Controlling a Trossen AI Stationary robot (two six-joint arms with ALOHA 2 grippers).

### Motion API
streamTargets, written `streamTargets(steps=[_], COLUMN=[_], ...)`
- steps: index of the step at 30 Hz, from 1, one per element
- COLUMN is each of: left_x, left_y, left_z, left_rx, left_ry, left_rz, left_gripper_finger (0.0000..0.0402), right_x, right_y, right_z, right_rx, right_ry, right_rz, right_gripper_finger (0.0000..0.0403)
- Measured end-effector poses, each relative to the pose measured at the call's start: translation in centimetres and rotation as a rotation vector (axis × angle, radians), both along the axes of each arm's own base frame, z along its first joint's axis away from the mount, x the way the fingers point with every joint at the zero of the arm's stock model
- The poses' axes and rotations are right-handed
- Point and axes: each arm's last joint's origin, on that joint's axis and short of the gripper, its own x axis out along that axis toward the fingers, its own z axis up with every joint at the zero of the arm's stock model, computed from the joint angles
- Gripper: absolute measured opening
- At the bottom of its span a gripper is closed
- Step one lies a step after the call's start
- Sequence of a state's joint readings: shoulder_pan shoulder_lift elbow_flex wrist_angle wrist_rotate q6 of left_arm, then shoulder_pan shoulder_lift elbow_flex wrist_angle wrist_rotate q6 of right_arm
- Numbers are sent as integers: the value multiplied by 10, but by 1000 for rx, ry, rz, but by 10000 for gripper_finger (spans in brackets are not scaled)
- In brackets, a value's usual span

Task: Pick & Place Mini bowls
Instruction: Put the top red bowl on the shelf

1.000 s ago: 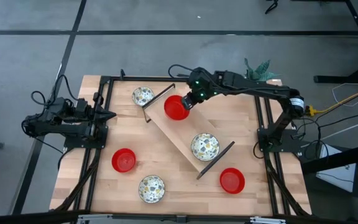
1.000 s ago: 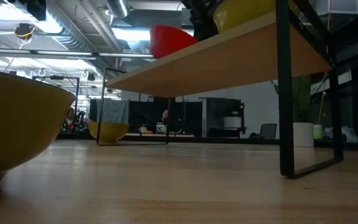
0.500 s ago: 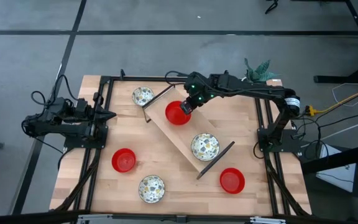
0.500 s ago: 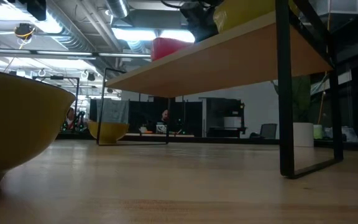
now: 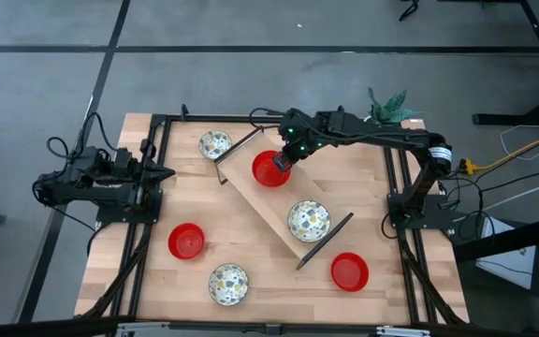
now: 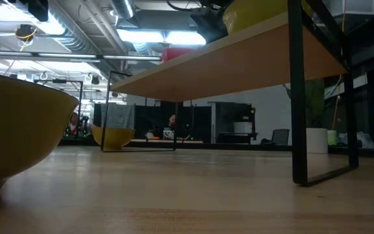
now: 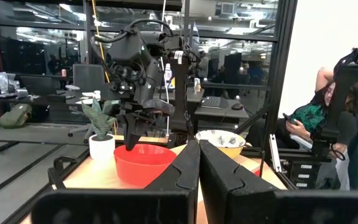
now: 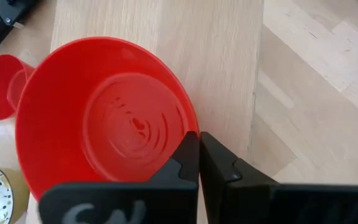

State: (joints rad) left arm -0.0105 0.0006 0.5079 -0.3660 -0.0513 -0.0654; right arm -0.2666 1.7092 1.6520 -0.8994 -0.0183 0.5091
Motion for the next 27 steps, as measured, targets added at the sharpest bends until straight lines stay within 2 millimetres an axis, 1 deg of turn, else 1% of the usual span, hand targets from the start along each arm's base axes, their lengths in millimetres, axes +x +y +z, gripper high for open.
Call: streamTargets(steps=[14, 16, 22, 27], left_x=[0, 0, 0, 0], left_y=[0, 0, 0, 0], left_z=[0, 0, 0, 0], left_rx=[0, 0, 0, 0], left_ry=[0, 0, 1, 0], left_rz=[0, 0, 0, 0], left_gripper_finger=[4, 4, 4, 4], right_x=[3, 3, 4, 4], right_y=[0, 0, 0, -1], right_z=[-3, -3, -3, -2], right_rx=[-34, -41, -61, -67], right_ry=[10, 11, 9, 4], right_rz=[10, 20, 46, 51], right_gripper_finger=[1, 8, 47, 61])
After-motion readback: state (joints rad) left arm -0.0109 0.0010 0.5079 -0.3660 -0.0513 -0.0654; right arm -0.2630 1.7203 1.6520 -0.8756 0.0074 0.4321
